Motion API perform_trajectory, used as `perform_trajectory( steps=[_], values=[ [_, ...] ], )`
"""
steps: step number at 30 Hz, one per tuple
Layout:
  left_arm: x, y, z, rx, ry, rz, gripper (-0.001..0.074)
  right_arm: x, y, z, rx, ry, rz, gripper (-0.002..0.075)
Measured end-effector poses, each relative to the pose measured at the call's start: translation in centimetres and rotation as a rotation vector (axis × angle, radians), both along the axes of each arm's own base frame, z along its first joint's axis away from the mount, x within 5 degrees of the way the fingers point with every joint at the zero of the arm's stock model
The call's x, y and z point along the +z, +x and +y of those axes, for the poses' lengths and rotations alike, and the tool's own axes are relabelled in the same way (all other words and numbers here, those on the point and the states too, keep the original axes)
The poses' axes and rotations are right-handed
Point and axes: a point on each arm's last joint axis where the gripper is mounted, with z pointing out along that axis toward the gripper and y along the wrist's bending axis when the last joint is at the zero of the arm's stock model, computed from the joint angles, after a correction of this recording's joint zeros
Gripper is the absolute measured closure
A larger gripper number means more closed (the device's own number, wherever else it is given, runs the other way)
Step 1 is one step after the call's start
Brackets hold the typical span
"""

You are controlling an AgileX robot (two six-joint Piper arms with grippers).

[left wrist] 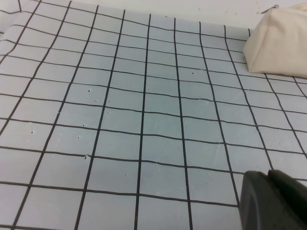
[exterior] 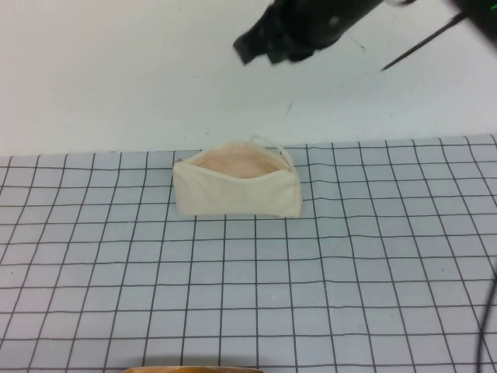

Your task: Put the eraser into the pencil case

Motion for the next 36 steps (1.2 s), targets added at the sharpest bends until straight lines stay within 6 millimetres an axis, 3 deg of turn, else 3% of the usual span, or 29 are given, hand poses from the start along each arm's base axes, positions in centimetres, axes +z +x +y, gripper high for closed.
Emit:
perform_trajectory(
  steps=[6,11,15,24,36],
  values=[
    [0.0,0.0,0.0,-0.001,0.002,0.000,0.0736,4.4,-5.6,-1.3,0.104,0.002,-0.070,0.0724],
    [0.0,0.0,0.0,-0.001,0.002,0.000,0.0736,5.7,-10.8,-2.3,0.193,-0.021,-0.070,0.0727],
    [0.0,0.0,0.0,-0.001,0.002,0.000,0.0736,5.7,-14.1,-5.0,0.183,-0.065,-0.072,0.0727],
    [0.0,0.0,0.0,-0.002,0.005,0.000,0.0736,1.4,-20.3,-12.7,0.115,-0.115,-0.065,0.0727],
    [0.0,0.0,0.0,-0.002,0.005,0.000,0.0736,-6.5,-25.6,-18.3,0.147,0.061,-0.320,0.0727]
  ],
)
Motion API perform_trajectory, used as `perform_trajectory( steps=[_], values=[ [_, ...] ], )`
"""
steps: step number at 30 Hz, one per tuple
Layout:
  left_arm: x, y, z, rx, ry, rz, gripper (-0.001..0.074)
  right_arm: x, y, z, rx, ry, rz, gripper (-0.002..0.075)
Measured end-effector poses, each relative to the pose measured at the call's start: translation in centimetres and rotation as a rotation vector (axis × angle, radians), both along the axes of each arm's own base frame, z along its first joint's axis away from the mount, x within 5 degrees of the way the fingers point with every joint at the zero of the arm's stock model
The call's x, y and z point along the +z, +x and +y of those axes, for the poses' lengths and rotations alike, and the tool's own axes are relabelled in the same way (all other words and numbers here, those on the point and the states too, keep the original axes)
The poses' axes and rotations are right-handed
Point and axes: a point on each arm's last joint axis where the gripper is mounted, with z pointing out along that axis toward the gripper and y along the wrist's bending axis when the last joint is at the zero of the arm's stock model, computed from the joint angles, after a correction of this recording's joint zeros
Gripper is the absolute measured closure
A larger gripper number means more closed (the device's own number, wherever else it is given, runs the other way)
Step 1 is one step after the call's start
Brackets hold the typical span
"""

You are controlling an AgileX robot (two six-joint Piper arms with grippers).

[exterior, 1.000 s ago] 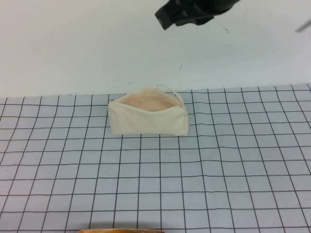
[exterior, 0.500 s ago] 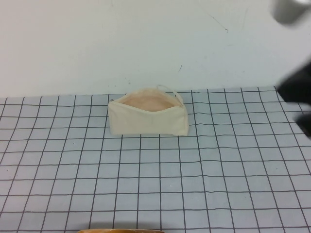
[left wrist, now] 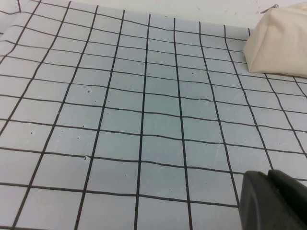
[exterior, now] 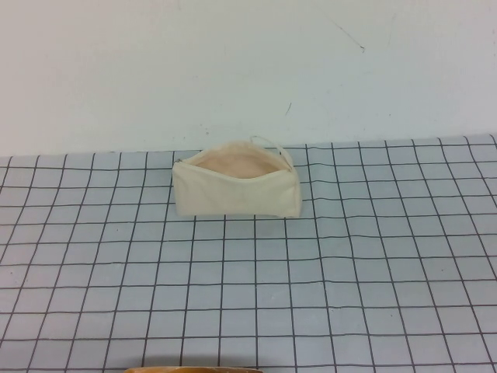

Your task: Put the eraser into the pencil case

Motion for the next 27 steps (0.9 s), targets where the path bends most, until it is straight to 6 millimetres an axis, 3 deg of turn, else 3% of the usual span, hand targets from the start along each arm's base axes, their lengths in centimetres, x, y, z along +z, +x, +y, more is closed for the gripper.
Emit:
perform_trajectory(
  steps=[6,15,21,27],
  values=[
    [0.0,0.0,0.0,0.000,0.000,0.000,0.0736,-4.6,-1.8,-2.6,-0.043,0.054,-0.048,0.0727],
    [0.0,0.0,0.0,0.000,0.000,0.000,0.0736,-9.8,-4.6,-7.3,-0.397,0.140,-0.237,0.0727],
    [0.0,0.0,0.0,0.000,0.000,0.000,0.0736,-13.9,-5.4,-8.1,-0.626,0.208,-0.222,0.0727],
    [0.0,0.0,0.0,0.000,0.000,0.000,0.0736,-17.5,-4.8,-8.4,-0.703,0.152,-0.138,0.0727]
  ],
)
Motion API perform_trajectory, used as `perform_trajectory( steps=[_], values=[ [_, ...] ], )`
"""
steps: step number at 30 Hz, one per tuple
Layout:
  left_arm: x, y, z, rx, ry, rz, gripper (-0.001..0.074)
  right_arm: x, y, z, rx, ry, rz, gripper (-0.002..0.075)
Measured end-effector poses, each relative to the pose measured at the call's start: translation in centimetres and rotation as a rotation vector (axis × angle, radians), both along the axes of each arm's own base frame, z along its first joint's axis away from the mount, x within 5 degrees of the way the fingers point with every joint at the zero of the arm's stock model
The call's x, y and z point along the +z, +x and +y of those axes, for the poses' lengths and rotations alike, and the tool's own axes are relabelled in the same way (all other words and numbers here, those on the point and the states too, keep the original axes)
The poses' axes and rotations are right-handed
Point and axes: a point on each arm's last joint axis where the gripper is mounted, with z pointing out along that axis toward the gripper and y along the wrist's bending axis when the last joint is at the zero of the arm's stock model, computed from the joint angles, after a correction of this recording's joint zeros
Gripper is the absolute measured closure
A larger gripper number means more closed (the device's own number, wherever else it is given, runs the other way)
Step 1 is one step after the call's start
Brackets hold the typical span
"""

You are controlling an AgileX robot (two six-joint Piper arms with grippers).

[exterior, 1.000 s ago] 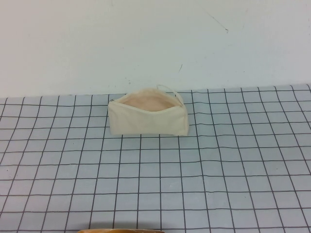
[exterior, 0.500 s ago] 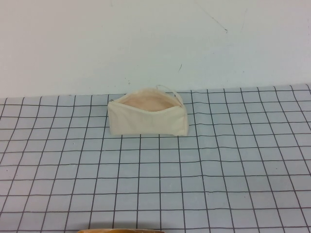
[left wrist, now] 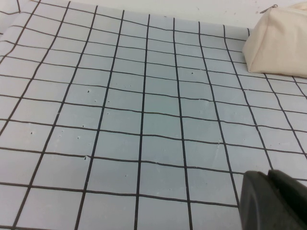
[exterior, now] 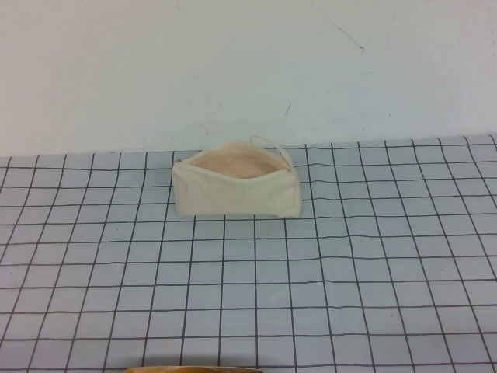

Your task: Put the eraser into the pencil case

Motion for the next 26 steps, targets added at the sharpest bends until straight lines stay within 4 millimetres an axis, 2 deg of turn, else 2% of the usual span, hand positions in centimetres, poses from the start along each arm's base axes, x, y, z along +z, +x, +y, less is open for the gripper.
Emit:
perform_trajectory(
  steps=[5,26],
  values=[
    [0.0,0.0,0.0,0.000,0.000,0.000,0.0736,-2.2,0.2,0.0,-0.012,0.025,0.061,0.0727],
    [0.0,0.0,0.0,0.000,0.000,0.000,0.0736,-2.3,0.0,0.0,-0.021,0.076,0.087,0.0727]
  ],
)
